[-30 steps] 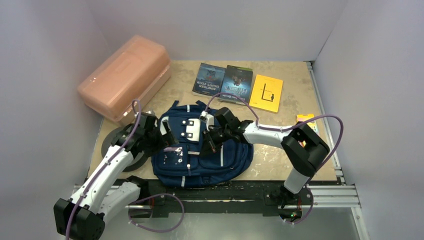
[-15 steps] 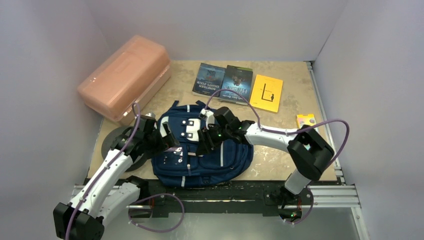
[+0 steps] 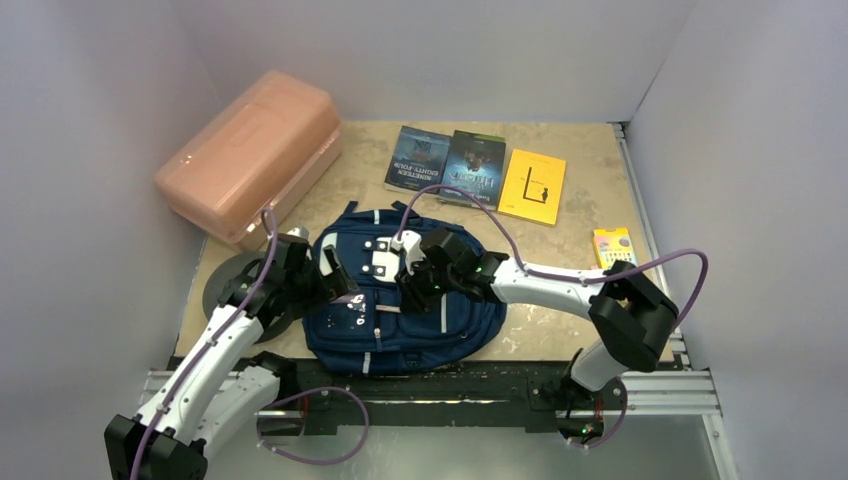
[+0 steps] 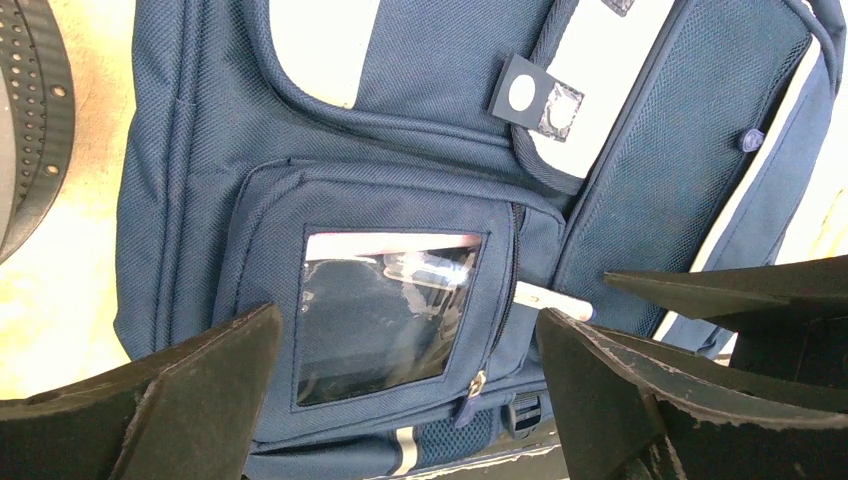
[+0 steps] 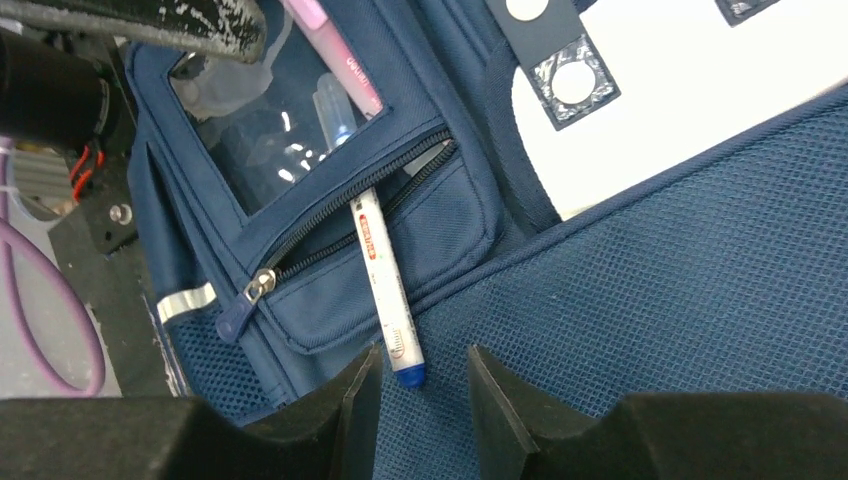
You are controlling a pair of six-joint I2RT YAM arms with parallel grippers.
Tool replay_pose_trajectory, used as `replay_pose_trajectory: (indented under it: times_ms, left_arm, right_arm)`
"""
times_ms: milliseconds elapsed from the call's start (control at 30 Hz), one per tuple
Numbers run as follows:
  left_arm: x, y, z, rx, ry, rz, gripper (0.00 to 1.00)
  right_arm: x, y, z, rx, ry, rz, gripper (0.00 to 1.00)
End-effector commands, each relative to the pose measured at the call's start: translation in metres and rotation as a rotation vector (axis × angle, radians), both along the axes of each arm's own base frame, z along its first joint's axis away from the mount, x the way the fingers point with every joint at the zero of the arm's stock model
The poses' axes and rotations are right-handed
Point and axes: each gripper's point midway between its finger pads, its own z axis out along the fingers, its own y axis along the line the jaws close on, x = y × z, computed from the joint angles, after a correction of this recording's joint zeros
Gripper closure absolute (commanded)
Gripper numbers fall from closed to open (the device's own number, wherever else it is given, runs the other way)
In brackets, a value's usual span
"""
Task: Pack the student bag
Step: Place the stationery in the student bag.
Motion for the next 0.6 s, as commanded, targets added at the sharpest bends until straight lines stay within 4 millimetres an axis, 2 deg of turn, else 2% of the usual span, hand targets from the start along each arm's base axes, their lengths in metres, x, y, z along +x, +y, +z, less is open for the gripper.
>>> replay_pose_trajectory:
  times_ms: [0,133,267,433,567]
  left_arm:
    - [0.005,0.003,0.001,-0.007,-0.044,0.029,0.0]
    - [0.005,0.004,-0.006,-0.004,-0.039,0.037,0.0]
    - [0.005,0.002,-0.016,-0.006,-0.017,0.036,0.0]
    - [0.003,0.001,-0.022,-0.01,-0.005,0.031,0.0]
    - [0.003,0.0,-0.02,-0.017,-0.009,0.027,0.0]
  right_arm:
    - [0.008,0.003,0.014,-0.003,-0.129,0.034,0.62]
    - [0.0,0.01,0.012,0.009,-0.129,0.059,0.64]
    - [-0.005,0.02,0.006,0.006,-0.128,0.077,0.74]
    - [0.001,0.036,0.006,0.037,-0.137,0.081,0.83]
    - [0.009,0.061,0.015,0.103,-0.148,0.097,0.91]
